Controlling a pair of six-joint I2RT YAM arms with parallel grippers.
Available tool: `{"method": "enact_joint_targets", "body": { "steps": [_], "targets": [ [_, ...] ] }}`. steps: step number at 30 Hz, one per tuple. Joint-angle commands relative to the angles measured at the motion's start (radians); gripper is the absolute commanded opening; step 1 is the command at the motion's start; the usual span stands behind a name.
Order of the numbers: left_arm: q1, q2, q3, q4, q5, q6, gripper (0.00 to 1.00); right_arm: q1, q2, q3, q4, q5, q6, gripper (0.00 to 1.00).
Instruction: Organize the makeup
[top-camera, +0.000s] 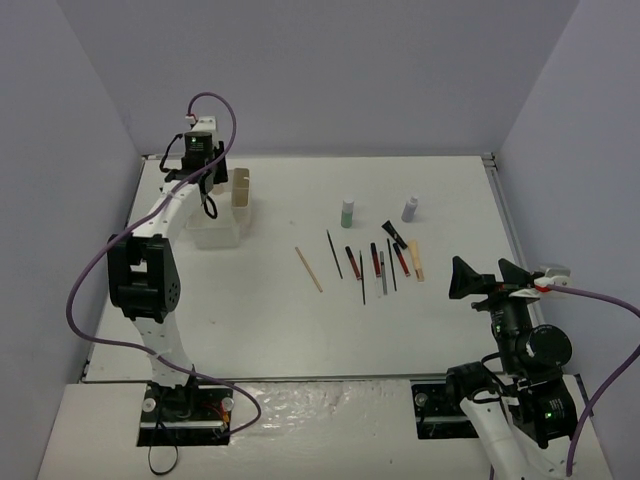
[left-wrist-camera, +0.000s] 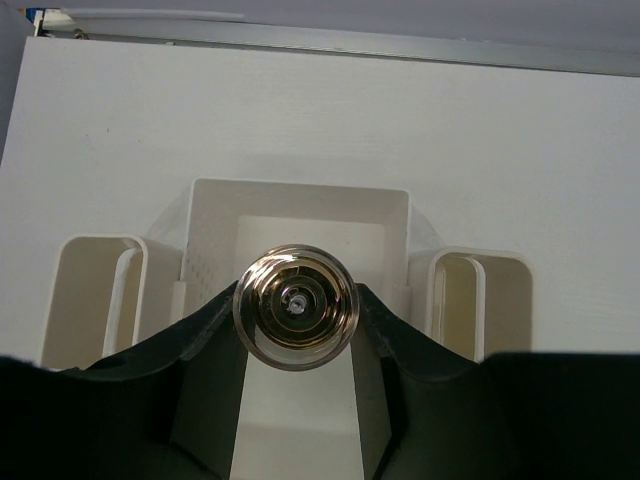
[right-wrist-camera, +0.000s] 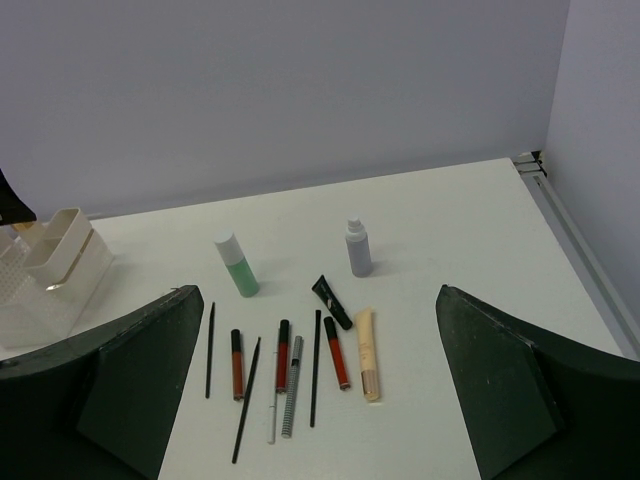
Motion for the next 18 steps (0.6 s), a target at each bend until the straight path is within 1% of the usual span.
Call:
{"method": "enact_joint_targets", "body": {
  "steps": [1, 7, 12, 18],
  "targets": [
    [0.005, -0.030, -0.035, 0.217, -0.005, -0.010, 0.00, 0.010, 0.020, 0.001, 0.084, -0.015, -0.011, 1.00],
    [0.029, -0.026, -0.122, 0.332, 0.030, -0.034, 0.00, 0.010, 0.022, -0.001, 0.087, -0.021, -0.011, 1.00],
    [0.045, 0.005, -0.115, 0.347, 0.062, -0.043, 0.00, 0.012, 0.024, -0.001, 0.086, -0.028, -0.011, 1.00],
    [0.046, 0.015, -0.115, 0.361, 0.062, -0.041, 0.00, 0.012, 0.027, 0.001, 0.084, -0.033, -0.012, 1.00]
  ]
}}
